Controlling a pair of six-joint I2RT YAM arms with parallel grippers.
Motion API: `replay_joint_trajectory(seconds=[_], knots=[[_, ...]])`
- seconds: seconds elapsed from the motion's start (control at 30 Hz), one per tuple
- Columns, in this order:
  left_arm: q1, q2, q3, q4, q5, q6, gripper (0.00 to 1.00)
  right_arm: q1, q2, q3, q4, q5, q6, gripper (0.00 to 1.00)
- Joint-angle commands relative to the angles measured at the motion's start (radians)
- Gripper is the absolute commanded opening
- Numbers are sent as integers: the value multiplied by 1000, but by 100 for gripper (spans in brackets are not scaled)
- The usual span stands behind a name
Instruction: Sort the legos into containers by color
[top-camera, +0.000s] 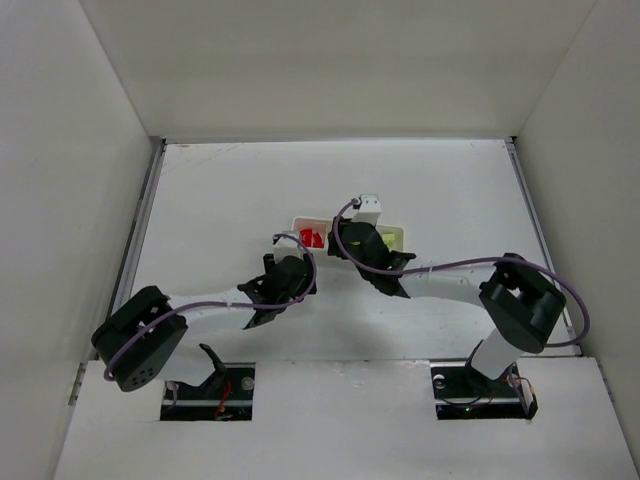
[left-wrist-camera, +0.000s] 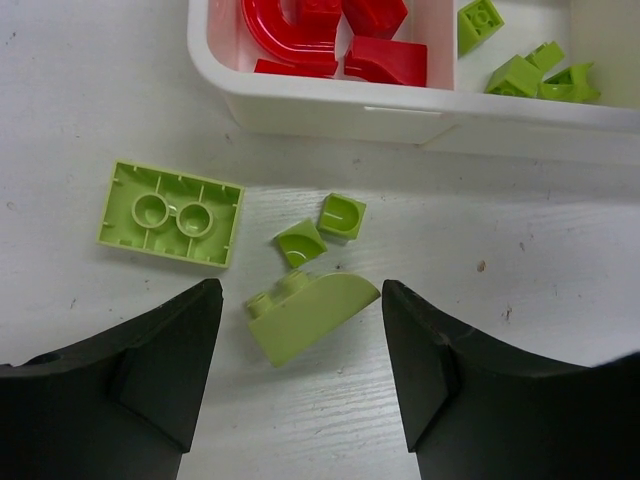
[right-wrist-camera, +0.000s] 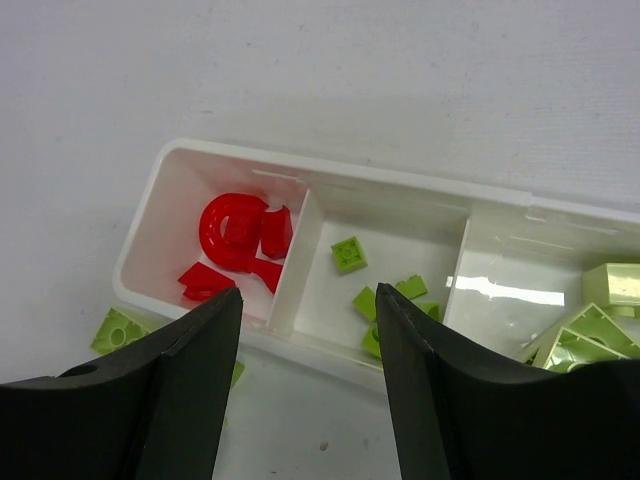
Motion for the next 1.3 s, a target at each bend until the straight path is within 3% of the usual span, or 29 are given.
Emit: replay_joint_trajectory(seconds=[0.0, 0.3, 0.5, 0.8, 1.0, 1.07, 1.23, 1.27], knots=[[-9, 14, 44, 38, -19, 16, 62, 20, -27, 9, 32, -9, 3, 62], [-20, 37, 32, 34, -21, 6, 49, 26, -70, -33, 32, 0, 15, 62], [-32, -13, 29, 17, -29, 7, 33, 31, -139, -63, 28, 5, 9, 62], [-110, -185, 131, -156, -44, 7, 31, 8, -324, -157, 3, -3, -14, 66], [-127, -130, 260, -140, -24, 26, 32, -41, -445, -209, -52, 37, -17, 66], [-129, -69, 314, -106, -9, 50, 32, -71, -487, -231, -70, 62, -9, 62], [-130, 112, 455, -31, 39, 73, 32, -176, -580, -280, -161, 71, 55, 30], [-132, 146, 479, -12, 47, 72, 32, -196, -597, -293, -170, 62, 66, 27]])
